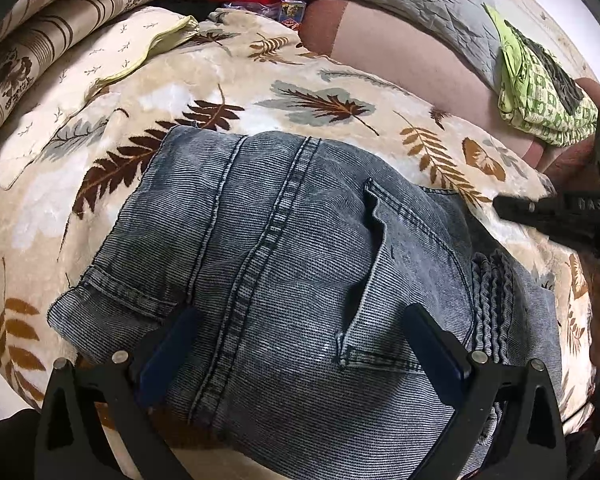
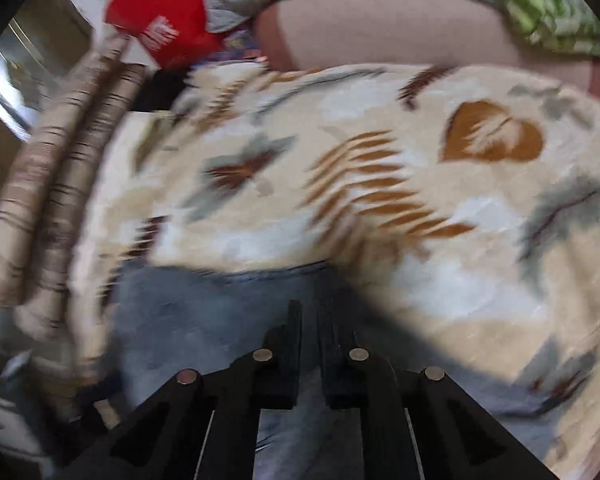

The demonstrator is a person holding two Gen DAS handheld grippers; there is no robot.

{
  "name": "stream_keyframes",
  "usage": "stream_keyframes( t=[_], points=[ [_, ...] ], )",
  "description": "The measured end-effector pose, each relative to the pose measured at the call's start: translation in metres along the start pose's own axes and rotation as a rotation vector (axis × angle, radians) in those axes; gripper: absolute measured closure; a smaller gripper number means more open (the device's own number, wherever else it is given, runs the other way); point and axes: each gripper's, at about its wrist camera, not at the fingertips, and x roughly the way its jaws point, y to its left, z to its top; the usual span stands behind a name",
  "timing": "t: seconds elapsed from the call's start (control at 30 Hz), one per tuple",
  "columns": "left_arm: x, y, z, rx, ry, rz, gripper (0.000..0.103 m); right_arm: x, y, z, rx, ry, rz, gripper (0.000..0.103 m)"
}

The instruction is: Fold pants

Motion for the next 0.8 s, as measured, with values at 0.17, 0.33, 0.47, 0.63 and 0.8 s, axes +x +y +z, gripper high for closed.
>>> stream_keyframes(
  t=[0.17,0.33,0.47,0.63,0.8],
  points=[
    [0.000,0.000,0.000,0.006,-0.001,0.000,0.002,0.052,-0.046,-0.009,0.145,0.155,0.006,0.096],
    [0.000,-0.001,-0.001,0.008,-0.007,0.007,0.002,0.017,-0.024,-0.015,0.089,0.063,-0.033,0.090],
    [0.001,-0.001,-0.002,0.014,-0.008,0.010,0.002,-0.016,-0.022,-0.036,0.132,0.008,-0.004,0.090],
    [0.002,-0.003,-0.002,0.026,-0.010,0.025,0.002,-0.021,-0.021,-0.080,0.151,0.033,0.048,0.086],
    [0.002,-0.006,-0.005,0.043,-0.017,0.045,0.002,-0.010,-0.019,-0.102,0.116,0.086,0.020,0.076]
  ],
)
